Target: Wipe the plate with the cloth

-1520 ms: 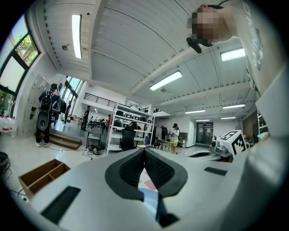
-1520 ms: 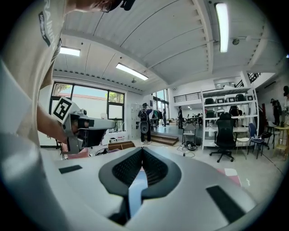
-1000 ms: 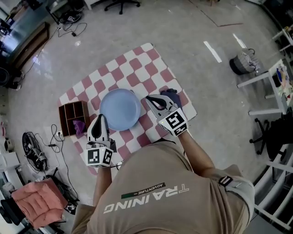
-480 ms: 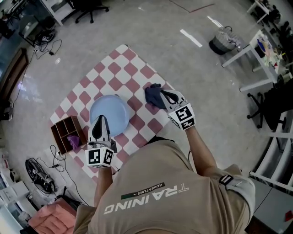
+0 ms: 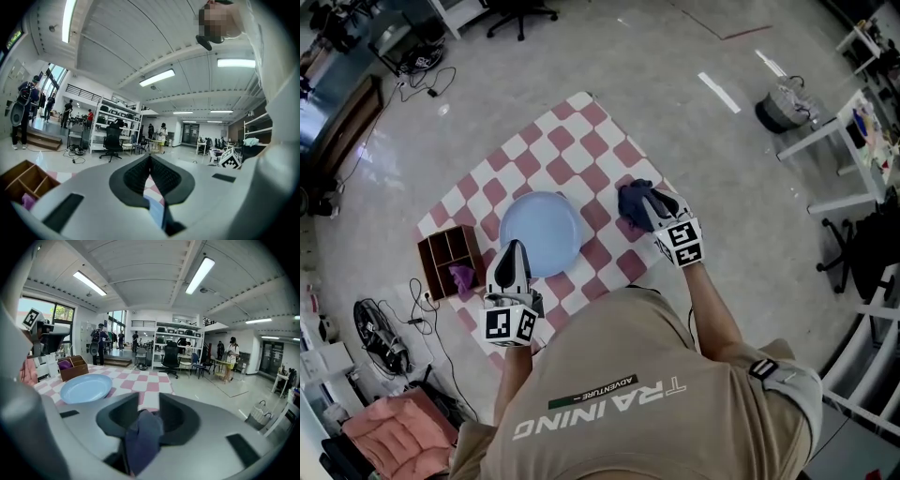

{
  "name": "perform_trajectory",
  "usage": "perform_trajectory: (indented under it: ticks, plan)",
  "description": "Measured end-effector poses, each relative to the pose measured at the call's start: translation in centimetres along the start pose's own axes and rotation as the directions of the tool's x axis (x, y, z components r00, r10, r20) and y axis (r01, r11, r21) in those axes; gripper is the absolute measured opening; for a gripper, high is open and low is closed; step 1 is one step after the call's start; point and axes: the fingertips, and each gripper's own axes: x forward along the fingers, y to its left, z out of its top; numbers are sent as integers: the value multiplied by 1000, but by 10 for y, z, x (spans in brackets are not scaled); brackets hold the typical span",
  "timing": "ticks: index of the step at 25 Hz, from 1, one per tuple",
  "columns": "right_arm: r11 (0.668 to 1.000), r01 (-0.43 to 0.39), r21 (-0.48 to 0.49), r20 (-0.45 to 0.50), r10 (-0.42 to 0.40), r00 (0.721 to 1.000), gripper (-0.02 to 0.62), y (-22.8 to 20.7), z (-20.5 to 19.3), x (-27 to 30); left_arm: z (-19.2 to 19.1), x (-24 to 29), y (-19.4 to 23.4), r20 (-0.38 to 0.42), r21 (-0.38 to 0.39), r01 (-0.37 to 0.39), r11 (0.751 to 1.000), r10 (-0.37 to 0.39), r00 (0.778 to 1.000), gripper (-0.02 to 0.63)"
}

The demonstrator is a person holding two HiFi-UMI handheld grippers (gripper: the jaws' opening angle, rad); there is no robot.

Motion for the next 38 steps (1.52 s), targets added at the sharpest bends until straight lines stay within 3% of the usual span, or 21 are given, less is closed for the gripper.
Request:
perform_trajectory:
  ticks: [1, 2, 3, 12, 18, 24, 29, 34, 38]
  plan:
    - [1000, -10, 12, -28, 11, 1000, 211, 0, -9, 6, 0, -2, 2, 0, -1, -9, 1000, 9, 1000, 12]
    - [999, -23, 23, -60, 24, 998, 279, 0, -19, 12, 0, -4, 4, 1, -2, -19, 1000, 19, 1000, 12]
    - [999, -34, 30, -88, 36, 995, 287, 1, -27, 16, 0, -5, 5, 3, -2, -27, 1000, 27, 1000, 12]
    - [999, -35, 39, -167, 41, 985, 287, -3, -60, 28, 7, -17, 12, 22, 8, -68, 998, 68, 997, 12]
    - [996, -46, 81, -322, 70, 944, 281, -5, -125, 50, 4, -33, 16, 15, 4, -106, 994, 106, 994, 12]
    - [996, -38, 80, -333, 63, 941, 262, -7, -125, 51, 2, -49, 25, 28, -7, -144, 990, 144, 989, 12]
    - [998, 0, 64, -368, 23, 930, 131, -12, -123, 50, 4, -56, 28, 41, -11, -149, 989, 150, 988, 12]
    - [999, -26, 35, -384, 37, 923, 117, -7, -120, 49, 4, -61, 29, 54, -14, -149, 989, 149, 987, 12]
    - [999, -22, 34, -345, 32, 938, 114, -5, -107, 45, 7, -64, 30, 65, -10, -146, 989, 147, 987, 12]
